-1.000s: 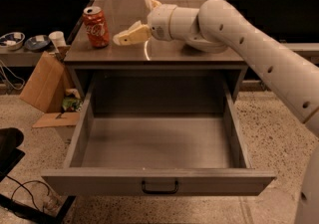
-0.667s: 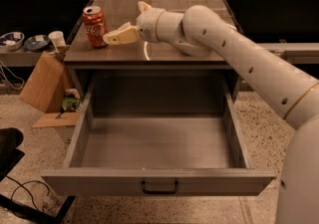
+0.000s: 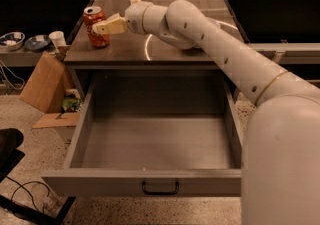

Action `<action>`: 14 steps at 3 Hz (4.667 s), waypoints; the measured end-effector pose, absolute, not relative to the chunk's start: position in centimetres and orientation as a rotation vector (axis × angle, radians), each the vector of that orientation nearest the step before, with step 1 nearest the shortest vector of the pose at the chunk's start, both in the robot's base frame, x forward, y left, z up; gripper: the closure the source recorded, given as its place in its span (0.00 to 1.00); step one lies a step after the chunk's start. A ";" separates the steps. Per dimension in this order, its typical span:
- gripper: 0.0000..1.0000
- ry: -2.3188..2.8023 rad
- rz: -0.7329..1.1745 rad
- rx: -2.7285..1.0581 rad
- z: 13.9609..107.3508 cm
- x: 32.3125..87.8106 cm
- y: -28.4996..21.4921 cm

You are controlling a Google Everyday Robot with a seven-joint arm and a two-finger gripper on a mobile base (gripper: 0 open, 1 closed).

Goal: Place coke can into top drawer

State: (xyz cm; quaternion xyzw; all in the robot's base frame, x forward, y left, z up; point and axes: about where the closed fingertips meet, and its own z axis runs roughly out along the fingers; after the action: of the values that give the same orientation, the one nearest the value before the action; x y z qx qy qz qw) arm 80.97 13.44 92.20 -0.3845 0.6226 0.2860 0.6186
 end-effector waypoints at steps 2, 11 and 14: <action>0.00 1.478 0.752 -0.875 89.4 82.7 17.7; 1.00 1.328 0.679 -0.926 89.7 72.8 15.1; 1.00 1.285 0.703 -0.974 91.6 66.2 14.7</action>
Offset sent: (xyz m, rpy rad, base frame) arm 0.0219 0.0717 -0.0544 0.0649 0.1553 0.0902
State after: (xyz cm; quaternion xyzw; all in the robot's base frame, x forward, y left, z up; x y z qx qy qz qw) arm 66.22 14.66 91.58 -0.4265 0.5630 0.3080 0.6374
